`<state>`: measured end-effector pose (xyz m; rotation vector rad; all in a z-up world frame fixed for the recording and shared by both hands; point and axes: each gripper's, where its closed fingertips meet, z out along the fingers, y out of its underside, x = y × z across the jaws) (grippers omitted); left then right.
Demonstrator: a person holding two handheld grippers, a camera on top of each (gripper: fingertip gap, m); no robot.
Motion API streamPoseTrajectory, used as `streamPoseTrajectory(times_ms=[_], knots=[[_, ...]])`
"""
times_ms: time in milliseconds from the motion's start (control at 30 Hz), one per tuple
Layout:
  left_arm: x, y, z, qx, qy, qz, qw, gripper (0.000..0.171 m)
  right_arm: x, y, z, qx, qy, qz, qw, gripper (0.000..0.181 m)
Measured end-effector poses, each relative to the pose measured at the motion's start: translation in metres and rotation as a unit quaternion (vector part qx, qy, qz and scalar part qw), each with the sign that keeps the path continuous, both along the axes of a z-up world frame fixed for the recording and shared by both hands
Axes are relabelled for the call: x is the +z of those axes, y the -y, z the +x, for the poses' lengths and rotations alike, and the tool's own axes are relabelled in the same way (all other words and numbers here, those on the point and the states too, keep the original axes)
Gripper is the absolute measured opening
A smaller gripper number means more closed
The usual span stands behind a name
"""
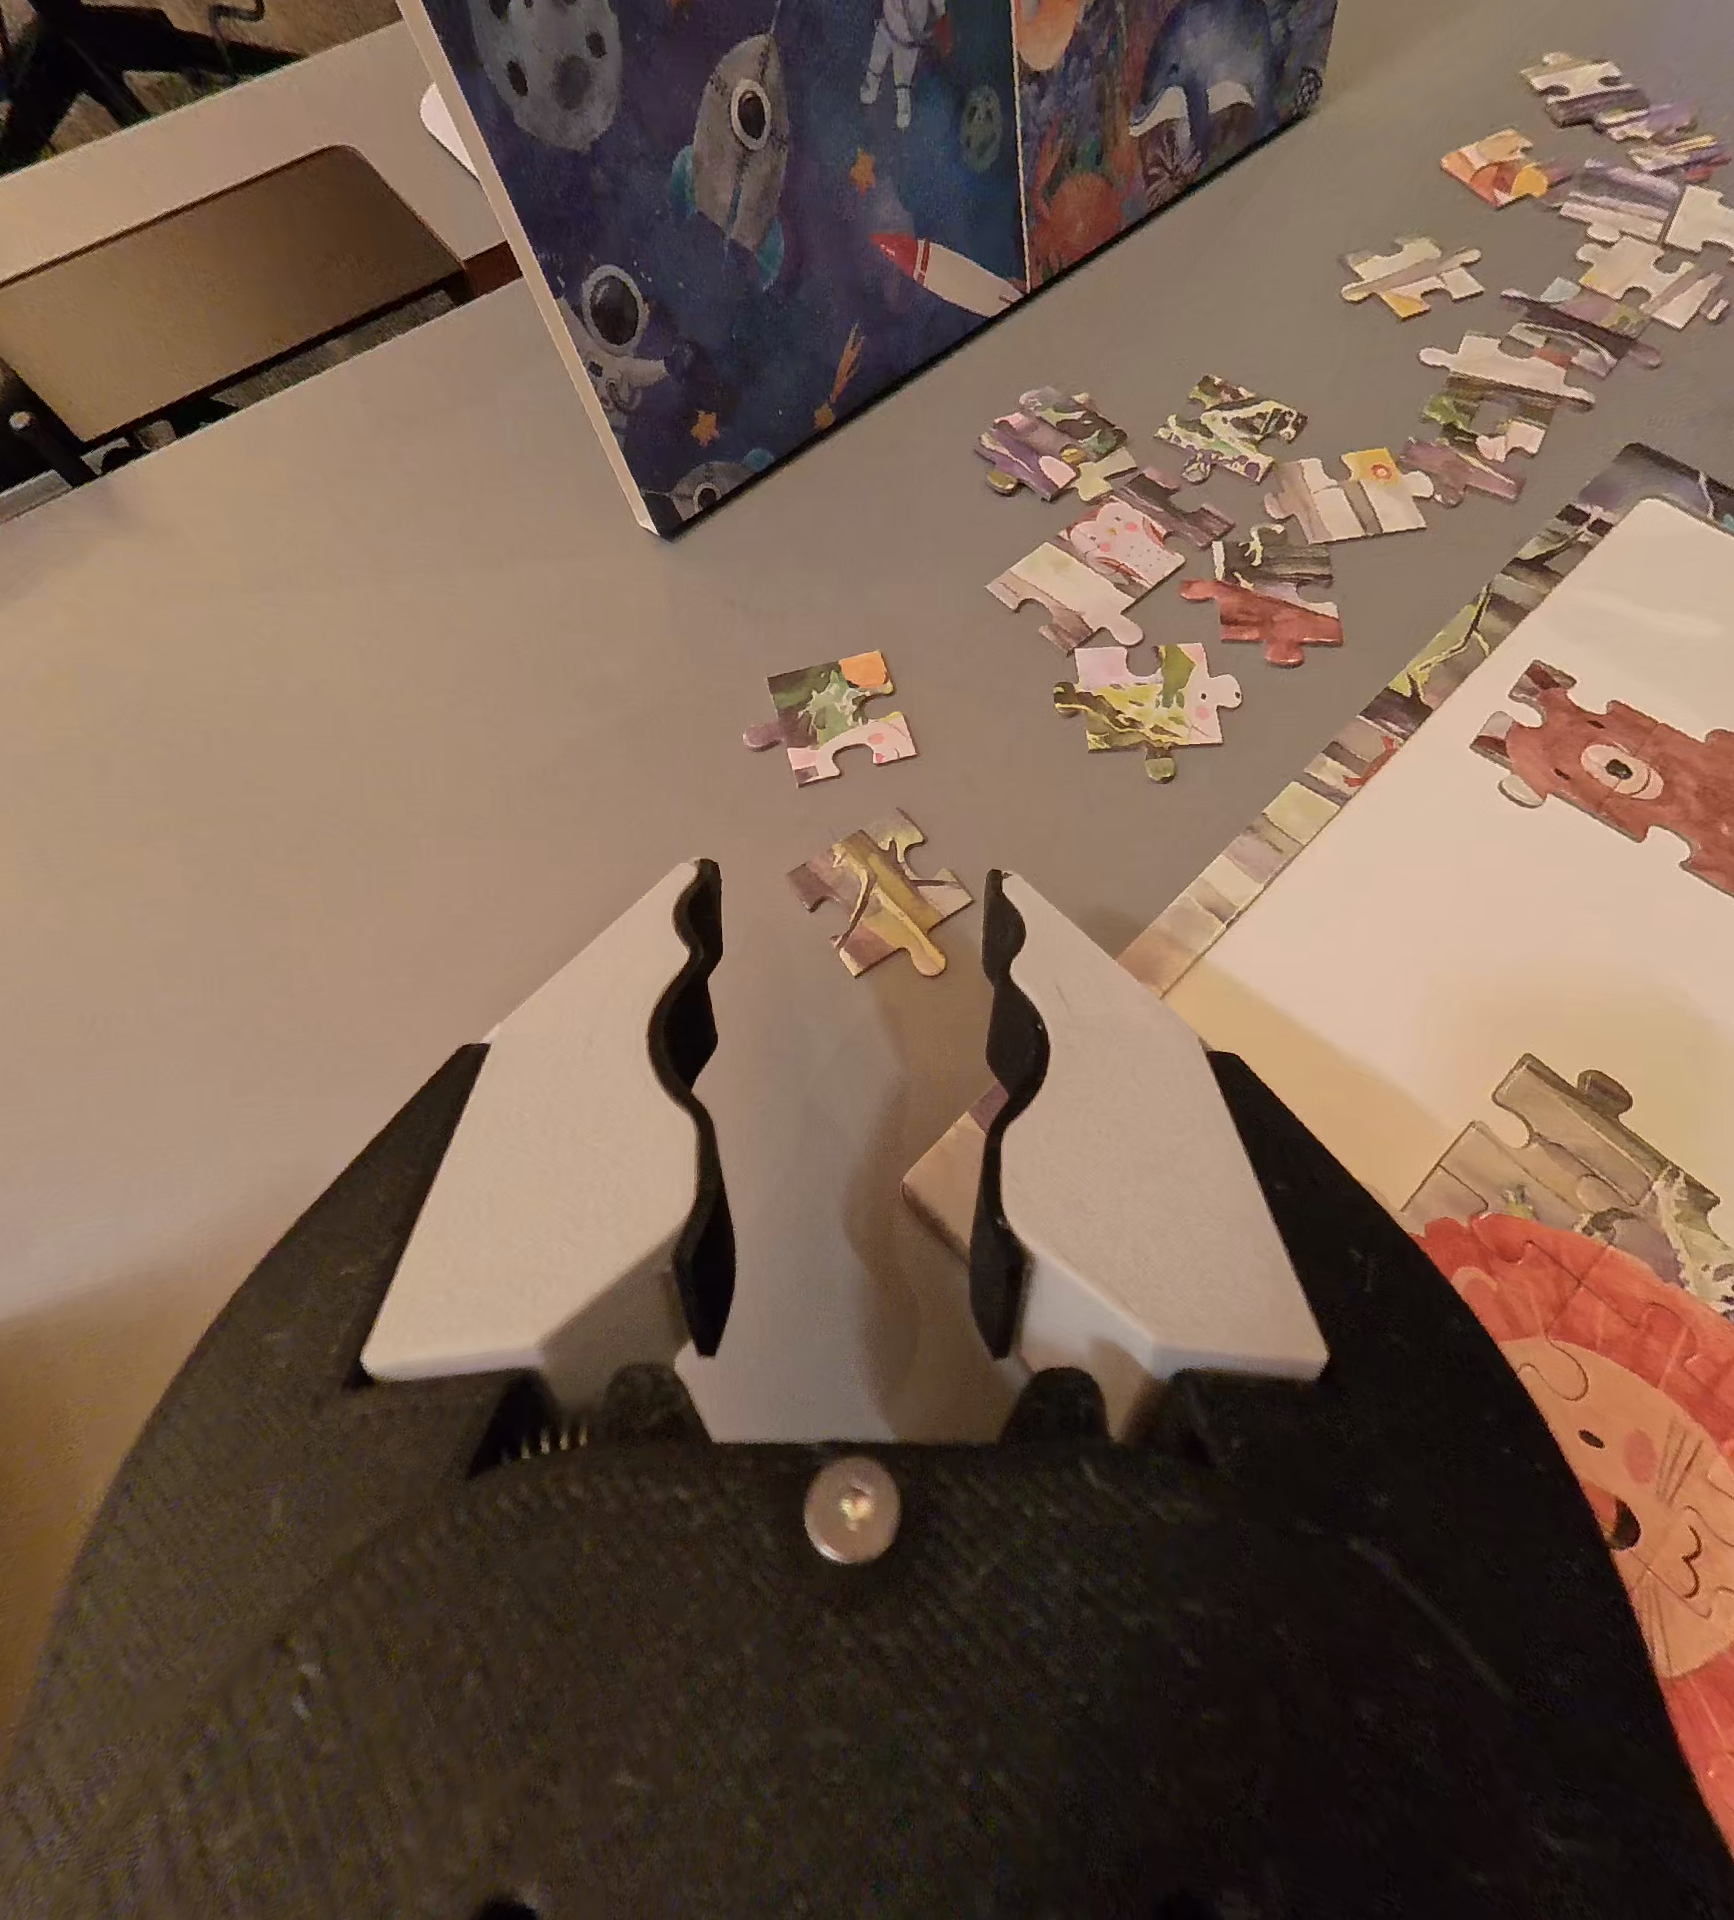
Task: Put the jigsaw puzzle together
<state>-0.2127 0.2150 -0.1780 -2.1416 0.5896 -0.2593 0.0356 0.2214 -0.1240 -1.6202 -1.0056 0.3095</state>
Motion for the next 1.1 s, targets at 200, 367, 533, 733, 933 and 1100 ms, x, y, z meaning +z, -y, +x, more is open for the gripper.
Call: streamPoseTrajectory(times_ms=[200, 367, 533, 733, 933, 1100], knots=[[0.000, 0.000, -0.002, 0.000, -0.001, 0.000, 1.000, 0.049, 0.000, 0.000, 0.002, 0.000, 0.002, 0.001, 1.000, 0.019], [0.000, 0.000, -0.002, 0.000, -0.001, 0.000, 1.000, 0.049, 0.000, 0.001, 0.001, 0.003, -0.001, -0.001, 1.000, 0.019], [-0.001, 0.000, -0.001, -0.001, -0.002, 0.000, 1.000, 0.049, 0.004, 0.004, -0.001, 0.023, -0.065, -0.044, 0.997, 0.023], [0.001, -0.001, -0.002, 0.000, -0.001, 0.003, 1.000, 0.049, -0.021, 0.002, -0.005, 0.037, -0.064, -0.128, 0.989, 0.046], [0.005, -0.002, -0.006, 0.006, 0.007, 0.010, 1.000, 0.049, -0.018, -0.009, -0.032, 0.090, -0.050, -0.159, 0.982, 0.050], [0.011, -0.002, -0.006, 0.002, 0.010, 0.024, 1.000, 0.049, -0.046, -0.053, -0.043, 0.101, 0.096, -0.125, 0.982, 0.048]])
